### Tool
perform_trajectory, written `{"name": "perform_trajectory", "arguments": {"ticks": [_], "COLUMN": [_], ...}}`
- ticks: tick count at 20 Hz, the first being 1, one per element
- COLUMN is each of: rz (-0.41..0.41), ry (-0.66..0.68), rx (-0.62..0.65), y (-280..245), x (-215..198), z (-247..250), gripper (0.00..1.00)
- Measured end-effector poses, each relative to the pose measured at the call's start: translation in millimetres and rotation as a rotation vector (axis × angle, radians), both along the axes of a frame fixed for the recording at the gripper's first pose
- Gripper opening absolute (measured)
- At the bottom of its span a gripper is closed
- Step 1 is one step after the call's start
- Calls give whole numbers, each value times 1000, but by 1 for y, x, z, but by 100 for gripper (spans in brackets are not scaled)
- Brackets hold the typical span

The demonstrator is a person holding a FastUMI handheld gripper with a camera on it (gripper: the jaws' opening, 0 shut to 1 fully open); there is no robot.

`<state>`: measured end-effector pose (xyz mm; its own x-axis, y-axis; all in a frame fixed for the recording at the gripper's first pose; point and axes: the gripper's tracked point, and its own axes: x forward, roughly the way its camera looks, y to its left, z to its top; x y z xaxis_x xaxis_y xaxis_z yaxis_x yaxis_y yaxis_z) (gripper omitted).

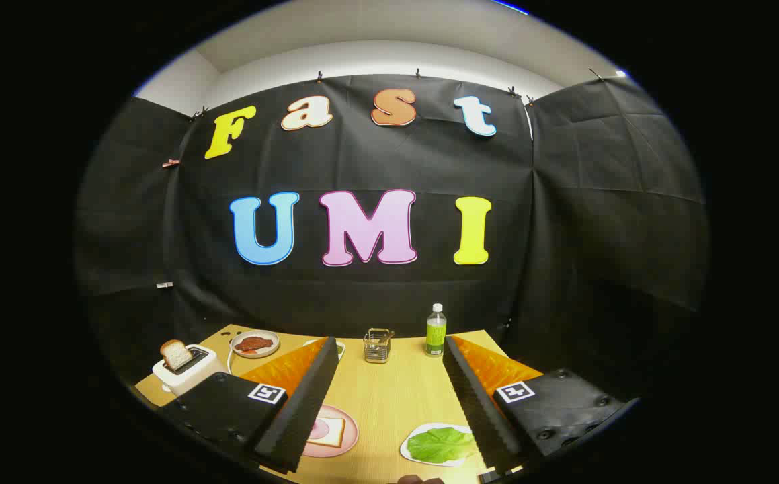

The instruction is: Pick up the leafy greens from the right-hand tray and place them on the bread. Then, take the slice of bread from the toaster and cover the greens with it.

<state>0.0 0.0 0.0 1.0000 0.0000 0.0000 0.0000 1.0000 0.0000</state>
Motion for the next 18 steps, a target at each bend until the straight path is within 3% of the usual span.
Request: {"name": "perform_trajectory", "arguments": {"ticks": [18], "rz": [78], "ry": [43], "rx": [-22], "y": [10], "x": [5], "z": [-22], "gripper": [98]}}
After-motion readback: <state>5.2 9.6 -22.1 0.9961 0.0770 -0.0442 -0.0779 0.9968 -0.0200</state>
